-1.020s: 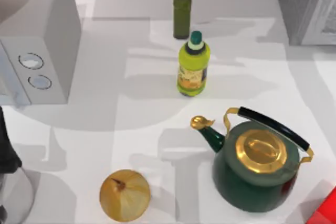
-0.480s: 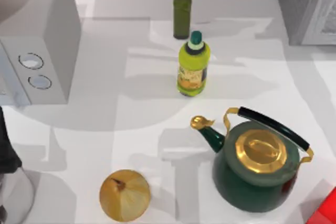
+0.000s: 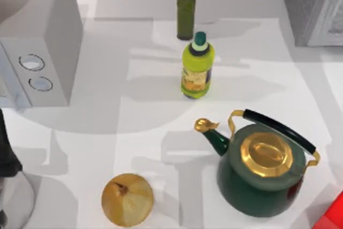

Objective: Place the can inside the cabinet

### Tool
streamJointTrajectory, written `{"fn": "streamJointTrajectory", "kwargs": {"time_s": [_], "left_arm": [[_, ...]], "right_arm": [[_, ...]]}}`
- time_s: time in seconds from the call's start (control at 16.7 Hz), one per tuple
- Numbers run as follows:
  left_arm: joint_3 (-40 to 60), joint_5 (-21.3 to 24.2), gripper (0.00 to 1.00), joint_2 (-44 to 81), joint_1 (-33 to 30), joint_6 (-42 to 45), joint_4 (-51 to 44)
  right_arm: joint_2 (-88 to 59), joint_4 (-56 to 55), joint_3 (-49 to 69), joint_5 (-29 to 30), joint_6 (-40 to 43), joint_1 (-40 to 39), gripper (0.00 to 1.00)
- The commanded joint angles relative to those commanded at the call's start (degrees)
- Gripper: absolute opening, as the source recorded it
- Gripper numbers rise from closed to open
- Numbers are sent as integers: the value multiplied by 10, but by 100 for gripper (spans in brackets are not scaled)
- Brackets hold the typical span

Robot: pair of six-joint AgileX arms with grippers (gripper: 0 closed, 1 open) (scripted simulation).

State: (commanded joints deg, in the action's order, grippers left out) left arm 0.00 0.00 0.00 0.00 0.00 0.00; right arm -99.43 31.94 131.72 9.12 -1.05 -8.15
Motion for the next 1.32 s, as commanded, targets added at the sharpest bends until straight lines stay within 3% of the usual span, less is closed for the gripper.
{"fn": "streamJointTrajectory", "kwargs": {"time_s": [0.36,0.78,1.32], "left_arm": [[0,0,100,0,0,0,0],[0,0,100,0,0,0,0],[0,0,100,0,0,0,0]], "right_arm": [[-160,52,229,-15,0,18,0],[-205,72,273,-22,0,26,0],[-205,72,273,-22,0,26,68]]}}
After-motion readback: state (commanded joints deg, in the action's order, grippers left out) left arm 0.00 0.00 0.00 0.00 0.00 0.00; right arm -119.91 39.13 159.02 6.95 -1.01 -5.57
